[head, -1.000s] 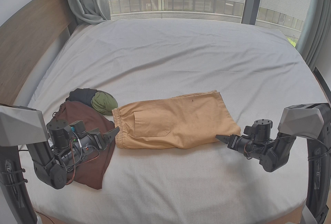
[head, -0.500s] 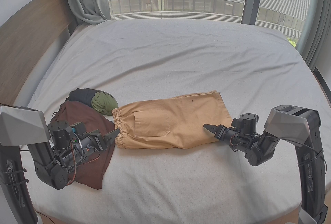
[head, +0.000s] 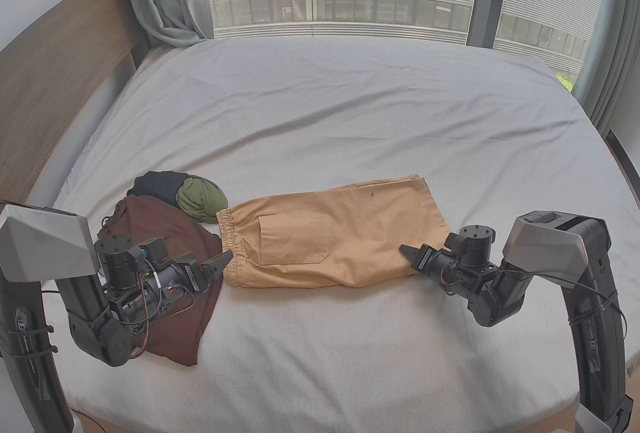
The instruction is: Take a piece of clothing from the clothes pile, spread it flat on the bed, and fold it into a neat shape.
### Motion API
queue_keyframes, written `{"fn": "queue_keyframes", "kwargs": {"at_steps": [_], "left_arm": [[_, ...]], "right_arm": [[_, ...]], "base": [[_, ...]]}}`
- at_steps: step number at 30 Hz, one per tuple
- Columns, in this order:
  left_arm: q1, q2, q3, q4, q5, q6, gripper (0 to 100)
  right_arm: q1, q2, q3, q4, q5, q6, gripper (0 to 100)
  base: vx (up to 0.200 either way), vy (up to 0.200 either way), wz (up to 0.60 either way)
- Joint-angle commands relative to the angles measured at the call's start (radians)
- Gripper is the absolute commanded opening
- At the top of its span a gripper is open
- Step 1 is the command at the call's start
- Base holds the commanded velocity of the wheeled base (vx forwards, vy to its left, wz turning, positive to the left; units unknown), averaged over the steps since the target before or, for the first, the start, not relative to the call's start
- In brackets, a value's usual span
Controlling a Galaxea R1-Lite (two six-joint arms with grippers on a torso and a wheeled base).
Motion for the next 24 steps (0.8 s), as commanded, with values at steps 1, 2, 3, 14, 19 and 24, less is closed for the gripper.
{"fn": "queue_keyframes", "kwargs": {"at_steps": [1, 2, 3, 14, 19, 24], "left_arm": [[0.0, 0.004, 0.0, 0.0, 0.0, -0.004, 100], [0.0, 0.004, 0.0, 0.0, 0.0, -0.004, 100], [0.0, 0.004, 0.0, 0.0, 0.0, -0.004, 100], [0.002, 0.009, 0.0, 0.0, -0.001, -0.005, 100], [0.003, 0.016, 0.0, 0.0, -0.001, -0.007, 100], [0.002, 0.024, 0.001, 0.0, -0.001, -0.007, 100]], "right_arm": [[0.002, 0.01, 0.013, -0.017, -0.002, -0.001, 0], [0.002, 0.002, 0.022, -0.023, -0.002, -0.003, 0], [0.002, -0.004, 0.033, -0.034, -0.002, -0.003, 0], [0.002, -0.156, 0.229, -0.084, -0.005, -0.084, 0], [-0.004, -0.207, 0.352, -0.086, -0.039, -0.139, 0], [-0.009, -0.233, 0.466, -0.113, -0.08, -0.173, 0]], "base": [[0.0, 0.0, 0.0], [0.0, 0.0, 0.0], [0.0, 0.0, 0.0], [0.0, 0.0, 0.0], [0.0, 0.0, 0.0], [0.0, 0.0, 0.0]]}}
